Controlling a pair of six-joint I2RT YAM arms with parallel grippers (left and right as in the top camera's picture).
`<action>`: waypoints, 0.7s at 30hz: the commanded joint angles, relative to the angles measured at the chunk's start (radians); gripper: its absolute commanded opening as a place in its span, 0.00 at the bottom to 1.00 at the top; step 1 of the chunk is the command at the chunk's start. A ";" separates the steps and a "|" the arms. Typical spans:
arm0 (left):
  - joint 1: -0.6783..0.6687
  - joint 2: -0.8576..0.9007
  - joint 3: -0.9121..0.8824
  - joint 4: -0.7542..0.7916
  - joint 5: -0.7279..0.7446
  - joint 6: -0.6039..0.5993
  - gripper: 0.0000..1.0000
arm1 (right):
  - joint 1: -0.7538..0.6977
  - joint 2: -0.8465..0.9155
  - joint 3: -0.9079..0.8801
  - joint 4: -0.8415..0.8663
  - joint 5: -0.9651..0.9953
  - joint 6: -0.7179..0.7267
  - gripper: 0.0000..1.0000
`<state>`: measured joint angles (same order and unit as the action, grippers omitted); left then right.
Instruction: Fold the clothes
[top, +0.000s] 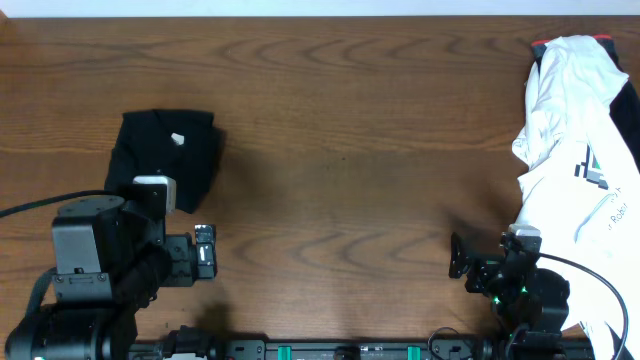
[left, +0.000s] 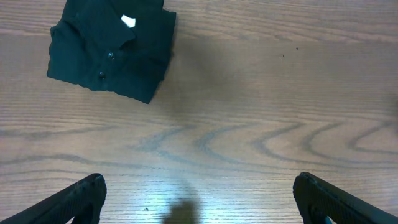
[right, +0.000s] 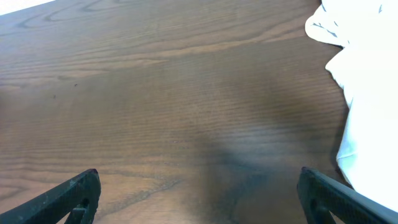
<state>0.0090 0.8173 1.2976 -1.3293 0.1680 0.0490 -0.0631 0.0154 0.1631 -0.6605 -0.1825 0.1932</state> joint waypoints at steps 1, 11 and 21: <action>-0.004 0.000 0.007 -0.002 -0.013 -0.008 0.98 | 0.011 -0.010 -0.003 0.002 -0.001 -0.008 0.99; -0.024 -0.137 -0.031 0.052 -0.045 -0.005 0.98 | 0.011 -0.010 -0.003 0.002 -0.001 -0.008 0.99; -0.024 -0.468 -0.313 0.500 -0.047 0.069 0.98 | 0.011 -0.010 -0.003 0.002 -0.001 -0.008 0.99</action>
<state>-0.0097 0.4175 1.0561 -0.8722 0.1322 0.0807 -0.0631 0.0143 0.1627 -0.6594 -0.1822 0.1932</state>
